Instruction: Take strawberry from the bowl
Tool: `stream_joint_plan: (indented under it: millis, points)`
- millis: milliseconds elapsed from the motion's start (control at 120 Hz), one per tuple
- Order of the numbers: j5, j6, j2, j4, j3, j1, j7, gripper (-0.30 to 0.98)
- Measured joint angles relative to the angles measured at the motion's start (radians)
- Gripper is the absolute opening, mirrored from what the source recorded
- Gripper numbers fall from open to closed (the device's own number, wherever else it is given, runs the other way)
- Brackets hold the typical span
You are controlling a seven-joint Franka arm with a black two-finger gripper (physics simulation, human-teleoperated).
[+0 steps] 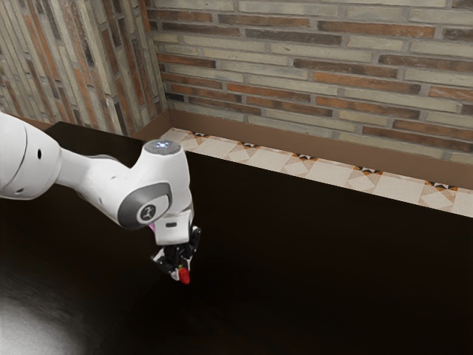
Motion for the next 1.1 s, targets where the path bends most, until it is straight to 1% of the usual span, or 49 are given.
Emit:
stream_joint_plan:
  millis: [83,158,233,350,417,467,533,592,642,733,783,858,900,983,1100]
  points:
    - [0.000,0.010,0.010,0.001,0.000,-0.001,-0.024,0.13]
    - [-0.001,0.014,0.007,0.003,0.000,-0.001,-0.042,0.29]
    - [-0.002,0.017,-0.001,0.005,0.000,-0.001,-0.059,0.41]
    - [-0.002,0.015,-0.063,0.044,0.000,-0.003,-0.082,0.53]
    - [-0.003,-0.019,-0.089,0.149,0.004,-0.009,-0.111,0.57]
    - [-0.003,-0.081,-0.107,0.270,0.020,-0.025,-0.159,0.59]
    - [-0.002,-0.221,-0.123,0.483,0.057,-0.062,-0.255,0.62]
    - [0.001,-0.332,-0.172,0.577,0.080,-0.084,-0.346,0.63]
    - [0.004,-0.412,-0.198,0.617,0.094,-0.065,-0.418,0.65]
    - [0.008,-0.570,-0.223,0.684,0.102,0.087,-0.561,0.66]
    - [0.009,-0.636,-0.234,0.694,0.111,0.133,-0.637,0.67]
    - [0.006,-0.714,-0.197,0.720,0.153,0.131,-0.741,0.67]
    - [0.004,-0.750,-0.172,0.756,0.161,0.141,-0.794,0.67]
    - [0.002,-0.801,-0.171,0.776,0.144,0.162,-0.889,0.68]
    - [0.000,-0.846,-0.191,0.760,0.128,0.131,-1.000,0.68]
